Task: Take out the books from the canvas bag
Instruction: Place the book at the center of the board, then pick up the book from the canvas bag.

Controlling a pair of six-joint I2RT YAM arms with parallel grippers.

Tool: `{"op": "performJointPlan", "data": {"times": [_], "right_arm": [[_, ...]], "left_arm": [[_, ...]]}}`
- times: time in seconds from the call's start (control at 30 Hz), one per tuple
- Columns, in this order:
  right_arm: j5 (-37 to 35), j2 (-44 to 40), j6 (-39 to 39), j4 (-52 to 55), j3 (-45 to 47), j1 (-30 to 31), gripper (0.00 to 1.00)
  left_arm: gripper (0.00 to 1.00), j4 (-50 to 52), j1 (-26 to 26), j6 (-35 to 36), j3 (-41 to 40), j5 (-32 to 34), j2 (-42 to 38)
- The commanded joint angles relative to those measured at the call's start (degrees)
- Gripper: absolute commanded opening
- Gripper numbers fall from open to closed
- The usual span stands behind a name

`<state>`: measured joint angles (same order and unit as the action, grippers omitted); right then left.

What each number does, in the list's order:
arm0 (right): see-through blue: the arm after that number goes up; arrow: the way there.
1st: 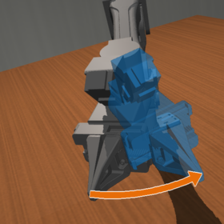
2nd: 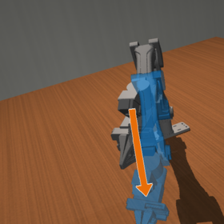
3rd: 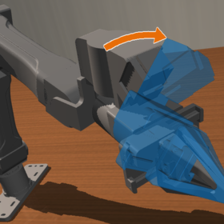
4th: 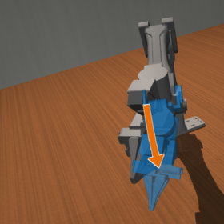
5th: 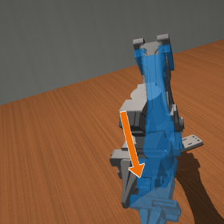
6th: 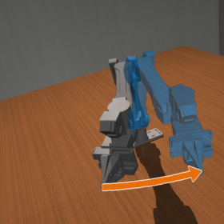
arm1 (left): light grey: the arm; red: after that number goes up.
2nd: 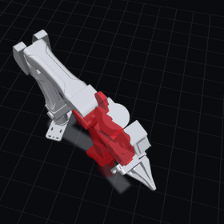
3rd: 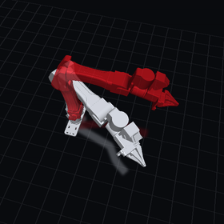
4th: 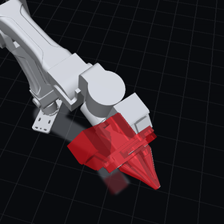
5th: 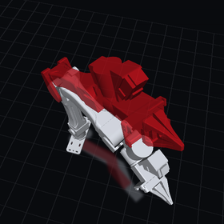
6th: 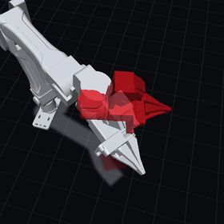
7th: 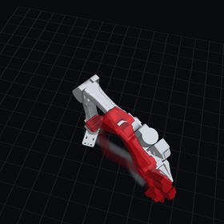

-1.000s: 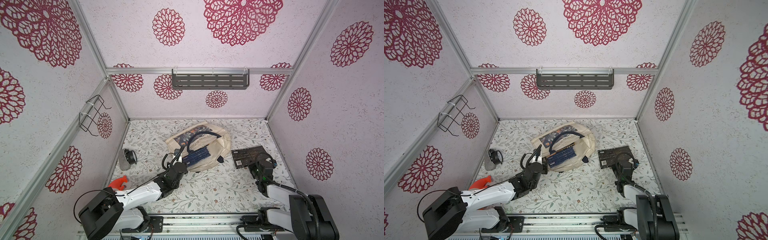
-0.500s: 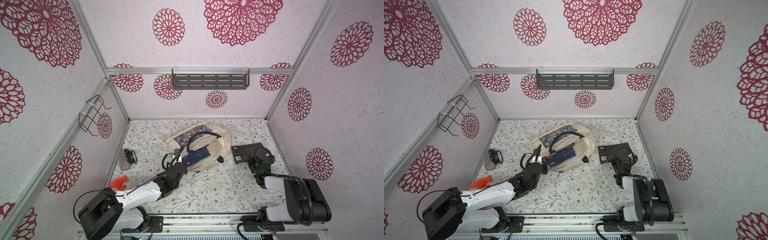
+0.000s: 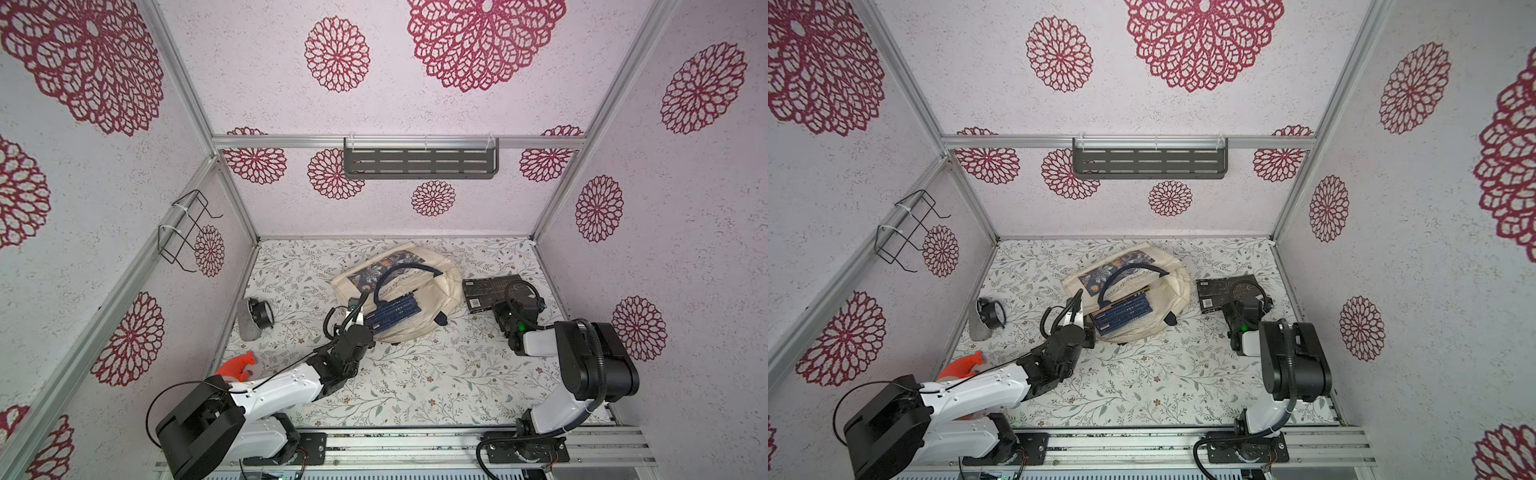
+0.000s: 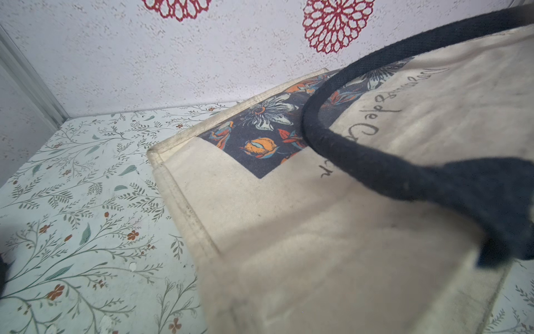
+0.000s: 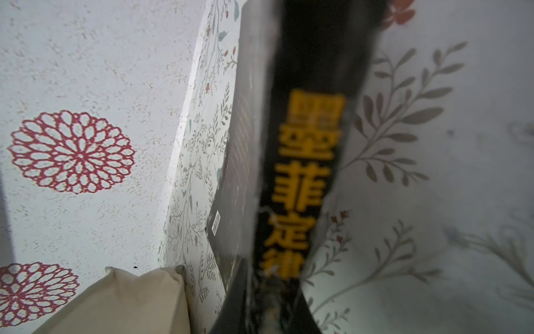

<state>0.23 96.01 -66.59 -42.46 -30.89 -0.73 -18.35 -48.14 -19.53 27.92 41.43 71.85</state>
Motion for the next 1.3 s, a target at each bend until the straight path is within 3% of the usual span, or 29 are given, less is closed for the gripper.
{"op": "performJointPlan", "data": {"times": [0.0,0.1,0.23,0.47,0.7,0.87,1.27], "right_arm": [[-1.21,1.14,2.34,0.28,-2.12,-0.58,0.14],[-0.51,1.72,2.05,-2.63,-0.92,-0.93,0.22],[1.37,1.4,2.59,-1.11,-1.27,-1.2,0.42],[-1.06,-5.73,2.02,3.85,2.75,-1.11,0.69],[-2.9,-13.94,1.2,4.78,8.48,-0.82,0.75],[-3.43,-20.9,1.77,7.79,9.93,2.71,0.77],[-9.11,-34.72,4.17,13.92,7.46,28.6,0.69]], "left_arm": [[0.0,-0.02,-0.02,0.96,0.25,1.07,-1.71],[0.0,0.33,-0.02,0.9,0.29,1.02,-1.97],[0.0,0.42,-0.04,0.9,0.12,1.02,-2.41],[0.0,0.53,-0.06,0.81,-0.06,0.8,-3.12],[0.0,0.85,-0.1,0.92,0.2,0.67,-2.74],[0.0,0.7,-0.1,0.67,-0.3,0.99,-4.14],[0.0,-1.6,-0.04,0.26,-2.35,-0.19,-6.56]]}}
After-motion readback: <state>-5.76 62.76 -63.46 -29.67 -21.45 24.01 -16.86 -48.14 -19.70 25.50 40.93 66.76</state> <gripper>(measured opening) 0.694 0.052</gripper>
